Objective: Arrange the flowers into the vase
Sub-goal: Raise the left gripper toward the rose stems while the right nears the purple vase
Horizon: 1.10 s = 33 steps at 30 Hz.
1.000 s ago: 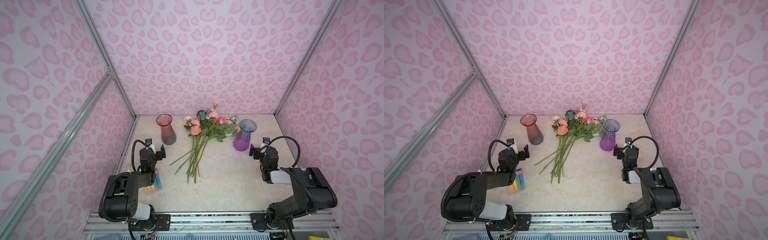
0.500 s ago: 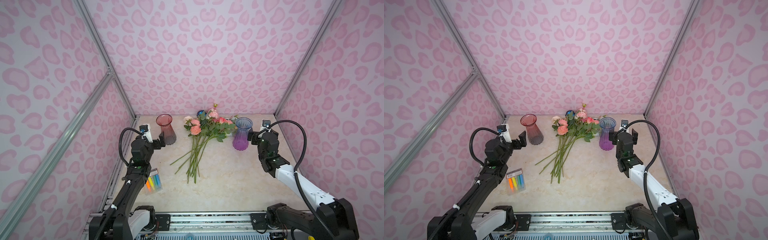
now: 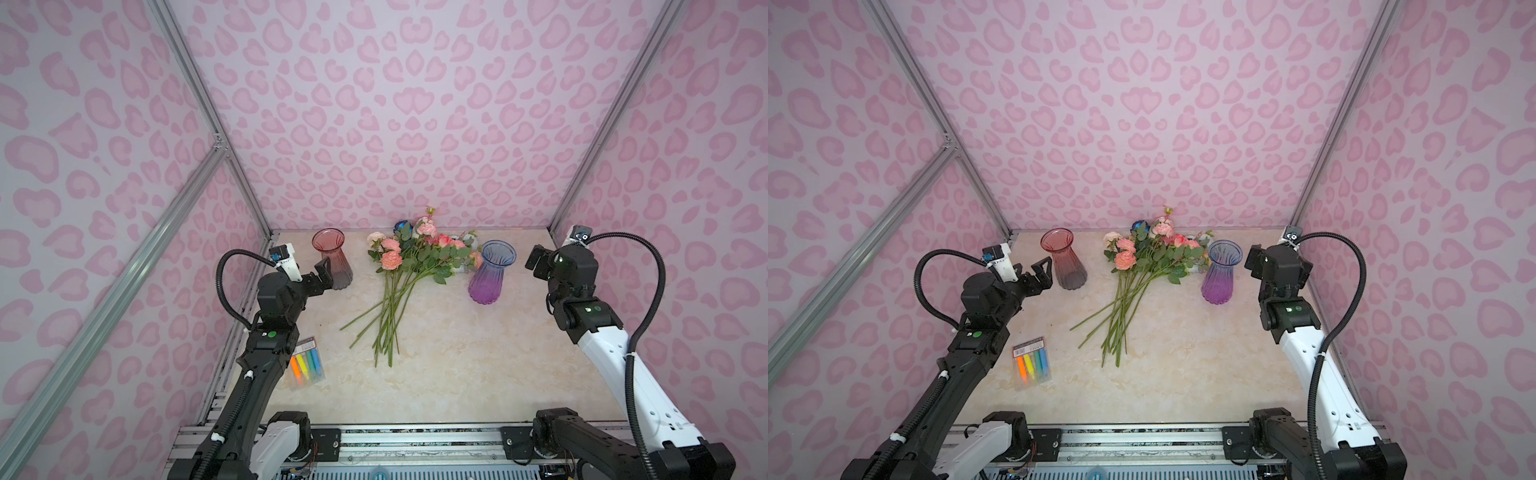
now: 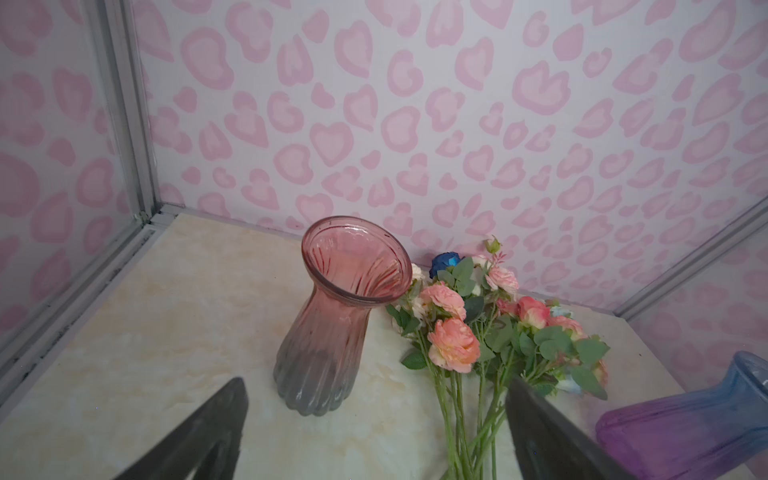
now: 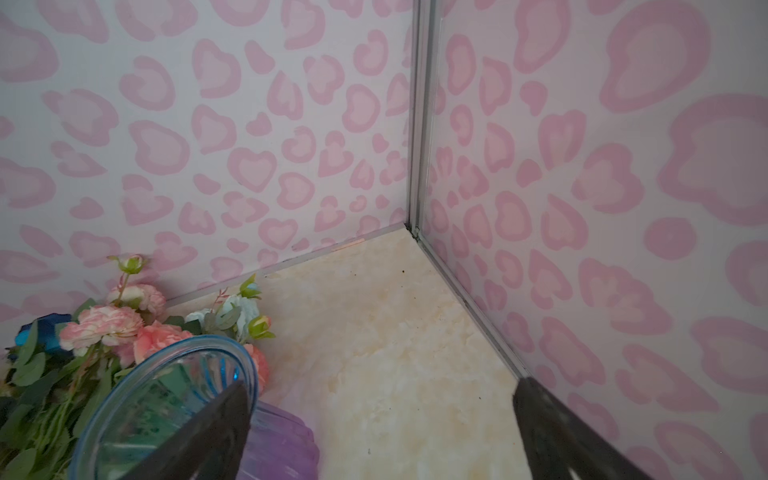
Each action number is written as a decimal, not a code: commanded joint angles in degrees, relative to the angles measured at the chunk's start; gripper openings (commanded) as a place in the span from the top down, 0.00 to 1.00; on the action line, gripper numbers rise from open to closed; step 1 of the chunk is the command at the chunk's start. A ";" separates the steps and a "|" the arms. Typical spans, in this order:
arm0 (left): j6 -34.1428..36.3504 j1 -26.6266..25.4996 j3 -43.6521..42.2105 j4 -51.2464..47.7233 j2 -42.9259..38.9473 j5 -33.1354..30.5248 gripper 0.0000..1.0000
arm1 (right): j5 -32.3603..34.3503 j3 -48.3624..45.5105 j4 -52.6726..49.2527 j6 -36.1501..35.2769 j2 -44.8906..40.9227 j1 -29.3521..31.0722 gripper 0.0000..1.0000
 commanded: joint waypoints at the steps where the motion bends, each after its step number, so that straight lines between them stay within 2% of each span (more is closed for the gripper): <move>1: -4.30 0.10 0.57 -2.77 -3.03 -1.98 0.02 | -3.33 0.37 -5.05 -0.78 -0.13 -0.13 0.00; 3: -7.64 0.04 3.75 -8.66 -4.72 -3.37 0.02 | -1.90 -0.53 -2.16 1.79 -1.33 -0.05 0.00; 5: -12.35 0.14 7.69 -15.36 -5.60 -3.25 0.02 | -0.17 -0.95 -4.25 13.92 -3.23 -1.68 0.00; 6: -13.53 0.14 9.02 -17.71 -6.12 -2.64 0.02 | -3.68 -2.55 -3.20 18.20 -4.61 -3.80 0.00; 7: -16.05 0.13 8.98 -18.09 -6.91 -2.43 0.02 | -14.83 -4.44 0.04 17.41 -6.05 -7.78 0.00; 8: -18.86 0.29 8.47 -18.48 -7.74 -3.40 0.02 | -22.35 -6.13 3.02 17.80 -7.00 -10.19 0.00; 9: -23.25 0.28 7.52 -19.94 -8.82 -5.58 0.02 | -24.82 -7.25 4.21 19.88 -7.72 -11.67 0.00; 11: -25.09 0.81 5.16 -18.27 -10.42 -5.01 0.02 | -27.27 -7.21 4.17 17.60 -8.34 -12.70 0.11; 14: -25.91 0.91 5.42 -19.57 -10.40 -3.69 0.04 | -23.84 -3.66 -1.09 17.39 -7.73 -12.61 0.23; 17: -24.50 0.88 7.75 -22.11 -8.63 -1.50 0.05 | -21.51 3.35 -10.52 16.59 -4.39 -12.69 0.44; 19: -25.75 0.87 7.68 -22.46 -7.54 0.20 0.07 | -21.94 6.26 -13.50 15.40 -2.32 -12.69 0.50; 21: -27.10 0.84 6.96 -22.13 -6.14 4.33 0.09 | -22.21 7.69 -14.38 17.45 -0.51 -12.54 0.56; 23: -27.13 0.68 5.89 -20.77 -4.49 11.08 0.15 | -23.73 11.46 -17.74 17.47 2.91 -12.53 0.55; 25: -26.39 -0.17 5.90 -22.15 -2.57 15.22 0.19 | -27.21 16.24 -21.05 14.79 8.63 -12.21 0.50; 28: -26.61 -3.15 4.37 -22.42 -1.58 16.81 0.19 | -28.13 22.15 -25.81 11.58 16.53 -11.18 0.49; 33: -24.94 -7.80 3.33 -23.20 -0.79 16.49 0.19 | -26.75 29.96 -31.38 7.46 23.52 -6.92 0.44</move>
